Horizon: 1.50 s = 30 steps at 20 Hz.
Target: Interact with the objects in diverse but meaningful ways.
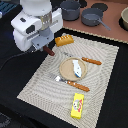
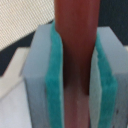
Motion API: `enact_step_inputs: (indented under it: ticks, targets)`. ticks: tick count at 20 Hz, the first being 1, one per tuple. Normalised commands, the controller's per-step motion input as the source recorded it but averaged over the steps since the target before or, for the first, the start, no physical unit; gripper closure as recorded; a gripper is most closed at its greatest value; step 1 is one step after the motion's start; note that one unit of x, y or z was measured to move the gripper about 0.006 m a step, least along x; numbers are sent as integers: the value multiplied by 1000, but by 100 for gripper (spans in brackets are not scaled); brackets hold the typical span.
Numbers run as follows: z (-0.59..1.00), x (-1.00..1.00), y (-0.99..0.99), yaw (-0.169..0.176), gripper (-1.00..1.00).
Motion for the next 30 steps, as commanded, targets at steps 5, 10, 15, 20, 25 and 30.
enact_step_inputs:
  ticks: [5, 10, 15, 20, 25, 30]
  targets:
    - [-225, 240, -1, -87, 100]
    - [-346, 54, 3, -62, 100]
    - [-289, 191, 0, -34, 100]
    - [-319, 129, 0, -24, 100]
    - [-174, 246, 30, -30, 100]
    - [-208, 223, 49, -19, 100]
